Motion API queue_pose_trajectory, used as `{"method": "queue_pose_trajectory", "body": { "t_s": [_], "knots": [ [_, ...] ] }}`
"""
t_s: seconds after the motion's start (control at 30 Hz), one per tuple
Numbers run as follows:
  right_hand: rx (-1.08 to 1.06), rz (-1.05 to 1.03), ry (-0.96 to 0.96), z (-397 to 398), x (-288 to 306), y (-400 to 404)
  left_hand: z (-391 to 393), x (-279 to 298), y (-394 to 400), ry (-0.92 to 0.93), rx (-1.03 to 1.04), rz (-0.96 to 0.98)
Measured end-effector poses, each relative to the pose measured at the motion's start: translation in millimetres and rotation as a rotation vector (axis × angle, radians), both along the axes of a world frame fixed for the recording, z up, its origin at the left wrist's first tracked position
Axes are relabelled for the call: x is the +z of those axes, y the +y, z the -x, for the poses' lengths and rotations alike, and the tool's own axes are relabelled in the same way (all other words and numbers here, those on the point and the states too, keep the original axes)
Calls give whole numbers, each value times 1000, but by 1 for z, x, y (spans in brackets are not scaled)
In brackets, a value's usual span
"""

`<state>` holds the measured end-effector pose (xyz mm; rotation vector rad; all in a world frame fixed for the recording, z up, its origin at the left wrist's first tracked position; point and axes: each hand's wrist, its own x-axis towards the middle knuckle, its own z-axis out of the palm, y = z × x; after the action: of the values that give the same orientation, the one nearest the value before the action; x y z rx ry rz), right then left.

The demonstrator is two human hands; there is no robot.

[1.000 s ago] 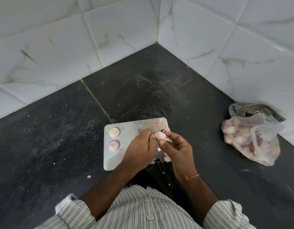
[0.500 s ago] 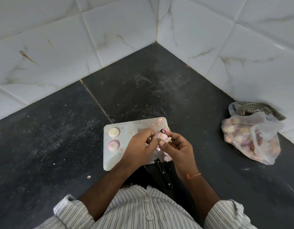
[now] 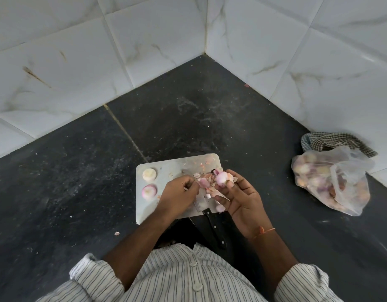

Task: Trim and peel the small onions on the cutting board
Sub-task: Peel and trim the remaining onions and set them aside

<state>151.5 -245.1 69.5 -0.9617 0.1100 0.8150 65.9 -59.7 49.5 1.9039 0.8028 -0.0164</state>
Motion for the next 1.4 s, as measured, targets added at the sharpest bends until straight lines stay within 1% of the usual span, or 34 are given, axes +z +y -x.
{"method": "queue_pose_trajectory", "body": {
  "t_s": [0.13,0.2,0.33,0.47,0.63,0.9,1.1,1.27,1.4],
  "knots": [
    [3,3,1,-2,-3,-3,-6,-8,1,62,-98,-139],
    [18,13,-16,-3,-3,-3,-9,-8,1,65,-127,-165],
    [48,86,-82,-6,-10,-4,-10,-8,4,-42,-238,-167],
    [93,179,-163,-8,-15,-2,-8,5,0,-143,-241,-89],
    [121,218,-141,-10,-14,3,-5,15,0,-249,-339,-97],
    [194,130,-38,-12,-6,3,-4,6,7,-372,-316,-90],
    [215,95,15,-14,-5,2,-5,5,7,-379,-272,-42],
    [190,130,31,-10,-9,4,-9,1,8,-377,-232,-109],
    [223,130,40,-5,-6,5,-12,-3,9,-349,-154,-141]
  ]
}}
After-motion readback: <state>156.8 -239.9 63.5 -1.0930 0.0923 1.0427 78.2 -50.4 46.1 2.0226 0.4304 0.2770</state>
